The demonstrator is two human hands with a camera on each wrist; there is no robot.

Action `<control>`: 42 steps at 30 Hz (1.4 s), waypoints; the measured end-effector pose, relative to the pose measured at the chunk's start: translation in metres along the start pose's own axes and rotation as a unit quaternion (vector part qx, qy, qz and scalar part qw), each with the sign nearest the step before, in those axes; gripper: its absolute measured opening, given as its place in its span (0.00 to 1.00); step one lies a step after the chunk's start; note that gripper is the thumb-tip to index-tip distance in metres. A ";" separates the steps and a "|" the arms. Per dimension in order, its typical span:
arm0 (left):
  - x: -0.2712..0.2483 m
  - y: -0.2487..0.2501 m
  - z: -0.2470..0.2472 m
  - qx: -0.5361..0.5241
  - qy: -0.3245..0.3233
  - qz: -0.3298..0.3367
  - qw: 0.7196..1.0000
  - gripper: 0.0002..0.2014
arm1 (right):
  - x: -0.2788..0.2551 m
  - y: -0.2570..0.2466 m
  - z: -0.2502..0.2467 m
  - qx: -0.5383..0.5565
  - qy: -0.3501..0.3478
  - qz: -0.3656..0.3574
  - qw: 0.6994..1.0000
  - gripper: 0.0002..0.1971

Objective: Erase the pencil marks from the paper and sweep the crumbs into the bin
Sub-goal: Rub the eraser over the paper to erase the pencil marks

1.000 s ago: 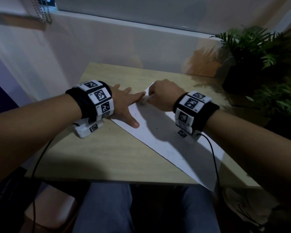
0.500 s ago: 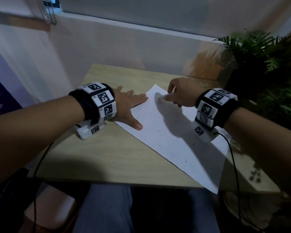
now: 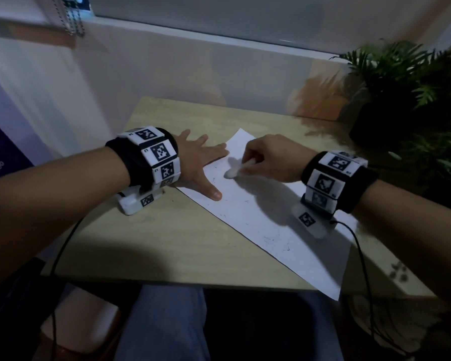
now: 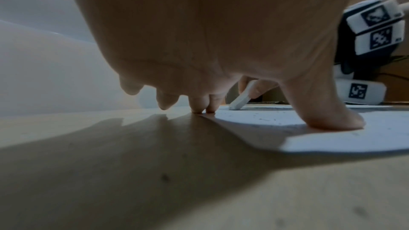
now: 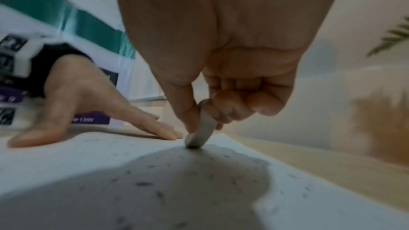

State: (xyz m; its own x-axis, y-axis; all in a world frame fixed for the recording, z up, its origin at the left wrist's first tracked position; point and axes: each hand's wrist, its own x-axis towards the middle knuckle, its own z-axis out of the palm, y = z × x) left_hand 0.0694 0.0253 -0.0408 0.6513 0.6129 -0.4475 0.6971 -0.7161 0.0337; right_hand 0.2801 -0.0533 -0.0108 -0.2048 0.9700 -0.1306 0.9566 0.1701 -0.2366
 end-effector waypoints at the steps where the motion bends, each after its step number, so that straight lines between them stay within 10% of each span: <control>1: 0.001 -0.001 0.001 0.000 0.000 0.004 1.000 0.67 | 0.002 0.006 -0.003 -0.014 0.011 0.020 1.000 0.20; 5: 0.003 -0.002 0.002 0.003 0.006 0.013 1.000 0.69 | 0.005 0.013 0.000 -0.062 0.072 0.097 0.991 0.20; 10: 0.004 -0.003 0.002 0.011 0.003 0.008 1.000 0.66 | -0.010 -0.006 0.013 -0.011 0.007 -0.017 1.000 0.16; 15: 0.001 -0.001 0.002 0.012 0.012 0.012 1.000 0.64 | 0.002 0.022 0.001 -0.047 0.071 0.100 0.991 0.21; 20: 0.002 -0.001 0.002 0.008 0.008 0.007 1.000 0.65 | -0.016 -0.007 0.014 -0.016 0.005 -0.023 1.000 0.16; 25: 0.000 -0.001 0.002 0.006 0.007 0.008 1.000 0.64 | -0.005 0.026 0.002 -0.047 0.064 0.095 0.992 0.22; 31: -0.001 0.001 0.000 0.003 0.007 0.004 1.000 0.62 | -0.031 -0.009 0.024 -0.025 0.035 -0.039 0.998 0.20; 36: 0.000 -0.001 0.002 0.007 0.009 0.010 1.000 0.63 | -0.013 0.019 0.007 -0.074 0.083 0.105 0.988 0.23; 42: 0.002 -0.002 0.002 0.000 -0.001 0.004 1.000 0.66 | -0.026 0.005 0.008 -0.034 0.003 0.005 0.999 0.21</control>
State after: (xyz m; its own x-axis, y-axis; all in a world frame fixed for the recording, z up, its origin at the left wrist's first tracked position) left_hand 0.0691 0.0271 -0.0431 0.6565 0.6062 -0.4489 0.6915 -0.7215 0.0370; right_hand 0.2886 -0.0790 -0.0159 -0.1935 0.9729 -0.1269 0.9707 0.1711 -0.1688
